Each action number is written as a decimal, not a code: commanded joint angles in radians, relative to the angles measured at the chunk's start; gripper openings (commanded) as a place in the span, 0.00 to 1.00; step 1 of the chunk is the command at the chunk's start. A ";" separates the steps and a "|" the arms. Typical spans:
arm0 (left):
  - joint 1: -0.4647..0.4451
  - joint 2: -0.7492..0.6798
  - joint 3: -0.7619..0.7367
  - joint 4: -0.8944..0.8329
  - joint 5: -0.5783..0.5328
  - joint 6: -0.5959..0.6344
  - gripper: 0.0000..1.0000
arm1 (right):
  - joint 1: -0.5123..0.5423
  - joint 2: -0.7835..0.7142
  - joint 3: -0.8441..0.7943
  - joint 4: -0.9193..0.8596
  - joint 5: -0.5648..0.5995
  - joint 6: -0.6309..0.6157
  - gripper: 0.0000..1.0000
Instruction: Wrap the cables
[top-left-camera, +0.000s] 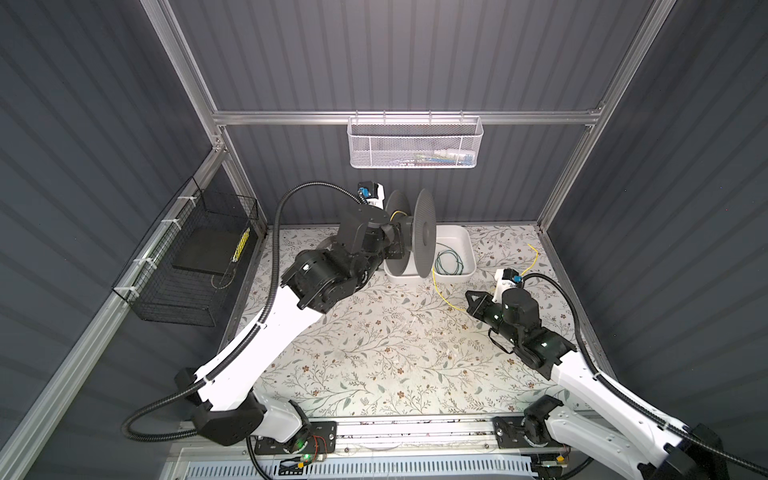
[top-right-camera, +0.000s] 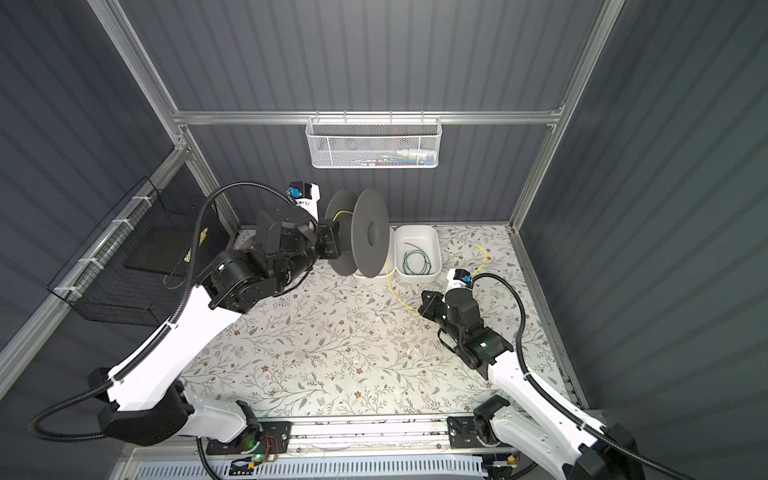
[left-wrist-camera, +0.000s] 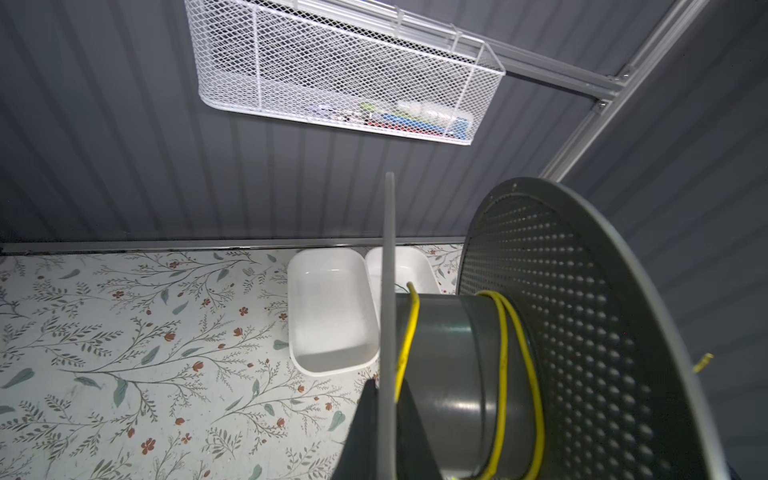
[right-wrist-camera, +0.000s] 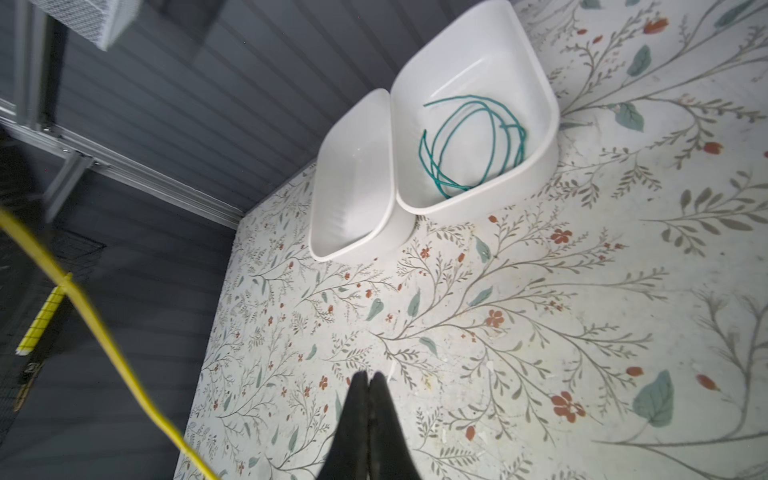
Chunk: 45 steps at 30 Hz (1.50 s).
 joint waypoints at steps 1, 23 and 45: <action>0.005 0.078 -0.010 0.148 -0.170 0.022 0.00 | 0.088 -0.047 0.012 -0.114 0.102 -0.015 0.00; 0.001 0.264 -0.140 0.043 -0.247 0.034 0.00 | 0.346 0.038 0.514 -0.180 0.026 -0.182 0.00; -0.220 -0.020 -0.529 -0.126 -0.073 0.067 0.00 | -0.136 0.425 0.744 -0.083 -0.516 -0.098 0.00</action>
